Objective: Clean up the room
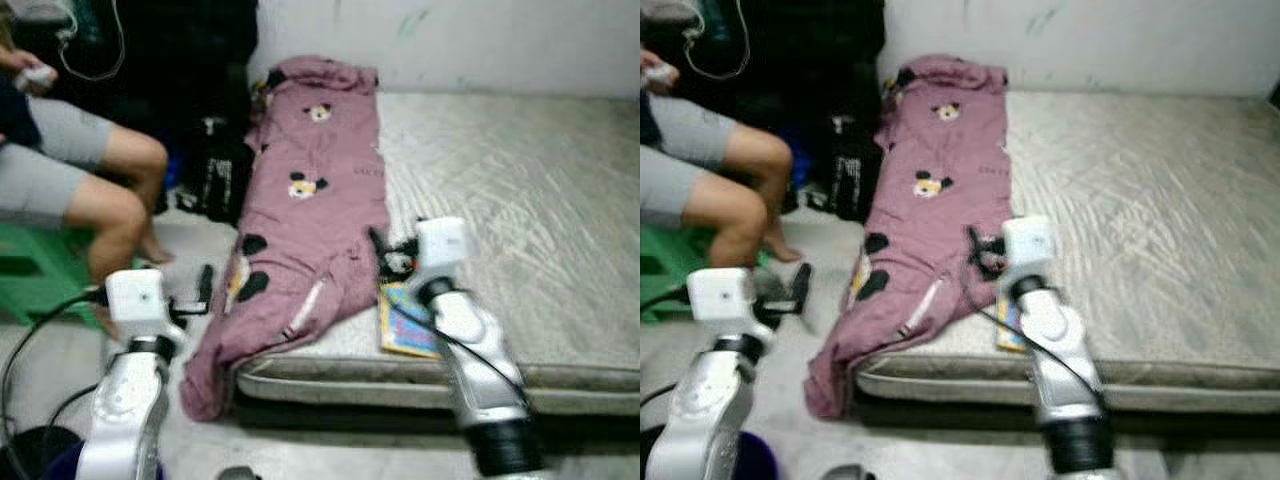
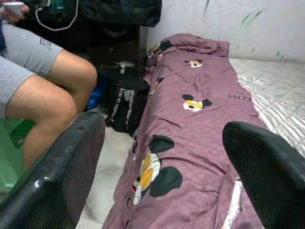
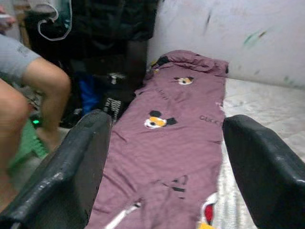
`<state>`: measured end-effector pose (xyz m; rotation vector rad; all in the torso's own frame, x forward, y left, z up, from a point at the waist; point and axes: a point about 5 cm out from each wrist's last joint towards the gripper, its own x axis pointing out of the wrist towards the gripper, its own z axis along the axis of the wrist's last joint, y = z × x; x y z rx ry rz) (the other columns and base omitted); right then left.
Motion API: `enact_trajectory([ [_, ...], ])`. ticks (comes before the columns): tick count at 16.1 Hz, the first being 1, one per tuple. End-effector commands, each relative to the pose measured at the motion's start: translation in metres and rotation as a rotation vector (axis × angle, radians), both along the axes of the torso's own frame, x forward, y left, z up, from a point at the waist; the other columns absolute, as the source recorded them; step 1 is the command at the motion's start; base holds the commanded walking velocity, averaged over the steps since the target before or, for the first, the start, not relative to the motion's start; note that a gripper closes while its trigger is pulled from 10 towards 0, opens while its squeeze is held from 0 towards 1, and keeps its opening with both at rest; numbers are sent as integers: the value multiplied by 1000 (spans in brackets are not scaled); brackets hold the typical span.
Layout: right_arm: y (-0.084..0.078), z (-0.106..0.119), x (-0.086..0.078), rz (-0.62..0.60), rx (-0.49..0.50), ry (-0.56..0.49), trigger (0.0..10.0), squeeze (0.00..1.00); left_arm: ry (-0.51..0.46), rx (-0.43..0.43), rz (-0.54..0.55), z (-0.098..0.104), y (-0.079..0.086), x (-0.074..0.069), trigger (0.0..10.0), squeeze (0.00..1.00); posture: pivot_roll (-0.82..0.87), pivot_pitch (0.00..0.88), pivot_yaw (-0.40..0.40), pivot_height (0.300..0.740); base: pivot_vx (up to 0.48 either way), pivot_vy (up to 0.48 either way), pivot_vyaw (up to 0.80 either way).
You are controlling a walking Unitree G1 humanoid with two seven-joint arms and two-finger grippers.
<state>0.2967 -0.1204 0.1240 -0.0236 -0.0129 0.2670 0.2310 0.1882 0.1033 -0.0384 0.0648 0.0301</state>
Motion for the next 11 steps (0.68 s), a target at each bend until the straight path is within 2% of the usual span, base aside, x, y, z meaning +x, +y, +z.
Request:
enact_trajectory([
  [1, -10, -1, 3, -36, 22, 20, 10000, 0, -31, 2, -29, 6, -3, 2, 10000, 0, -72, 0, -27, 740, 0, 0, 0],
  [5, -6, -1, 2, -17, -15, 16, 10000, 0, -32, 3, -38, 7, -4, 2, 10000, 0, -71, 0, -25, 740, 356, 0, 0],
  [10, -7, 4, 4, -30, 12, -20, 10000, 0, -32, 4, -44, 6, -4, 2, 10000, 0, -71, 0, -24, 740, 365, 0, 0],
  [11, -8, 3, 4, -39, 4, -18, 10000, 0, -29, 4, -43, 6, -4, 2, 10000, 0, -71, 0, -24, 740, 0, 0, 0],
])
